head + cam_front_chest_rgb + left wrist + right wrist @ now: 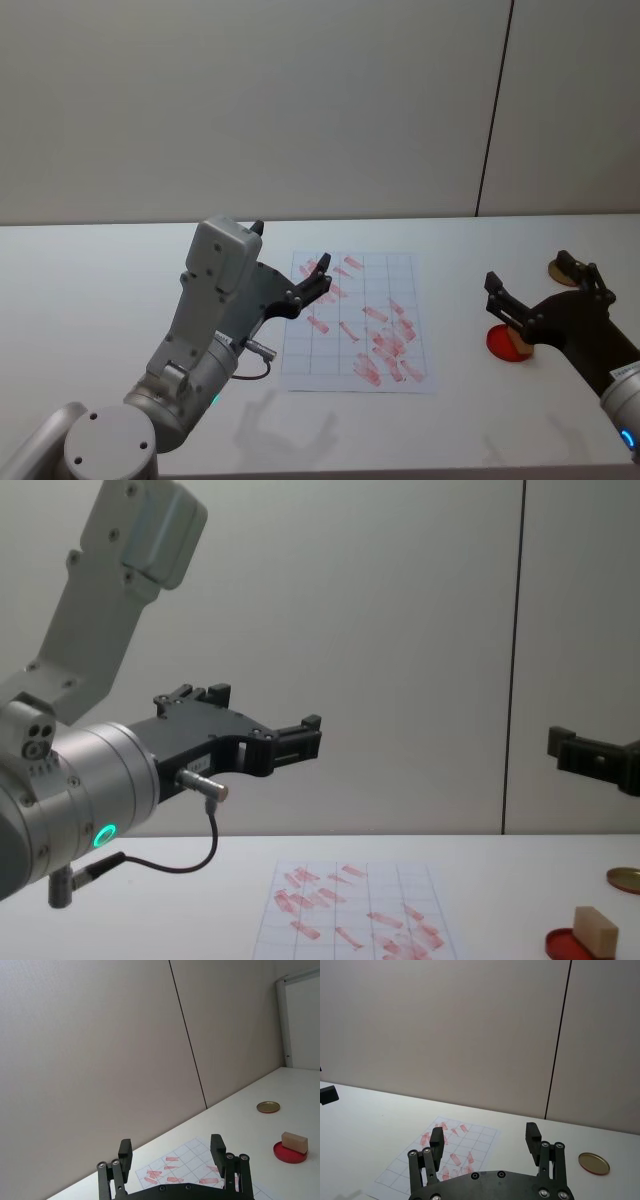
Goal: Use the one hand to pick up the stamp and affix it onto the A4 paper.
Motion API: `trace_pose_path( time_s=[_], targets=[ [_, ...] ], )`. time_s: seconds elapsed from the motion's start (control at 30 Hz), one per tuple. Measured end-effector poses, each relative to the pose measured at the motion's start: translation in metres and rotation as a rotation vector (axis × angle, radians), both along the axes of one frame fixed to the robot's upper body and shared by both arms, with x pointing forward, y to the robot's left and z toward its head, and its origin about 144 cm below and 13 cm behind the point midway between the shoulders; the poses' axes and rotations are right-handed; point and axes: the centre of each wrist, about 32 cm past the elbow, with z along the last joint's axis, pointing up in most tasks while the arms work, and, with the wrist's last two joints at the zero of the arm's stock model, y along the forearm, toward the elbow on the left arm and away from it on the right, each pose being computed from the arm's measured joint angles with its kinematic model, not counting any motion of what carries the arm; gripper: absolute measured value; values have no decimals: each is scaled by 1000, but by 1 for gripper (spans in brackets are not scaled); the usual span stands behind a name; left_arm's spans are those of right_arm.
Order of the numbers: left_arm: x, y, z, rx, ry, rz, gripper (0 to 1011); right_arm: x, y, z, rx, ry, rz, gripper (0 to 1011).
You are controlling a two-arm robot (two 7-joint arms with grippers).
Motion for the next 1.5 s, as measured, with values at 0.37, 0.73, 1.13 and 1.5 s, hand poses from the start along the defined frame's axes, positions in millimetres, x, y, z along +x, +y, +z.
trace_pose_path(
  time_s=[0.37,0.73,1.13,1.5],
  targets=[
    [0,0,0,0,0,0,993,0,0,0,0,0,0,1001],
    [0,0,0,0,0,0,993,0,0,0,0,0,0,1001],
    [0,0,0,0,0,0,993,0,0,0,0,0,0,1001],
    [0,0,0,0,0,0,993,5,-1,0,-3,4,1,1001]
  ],
)
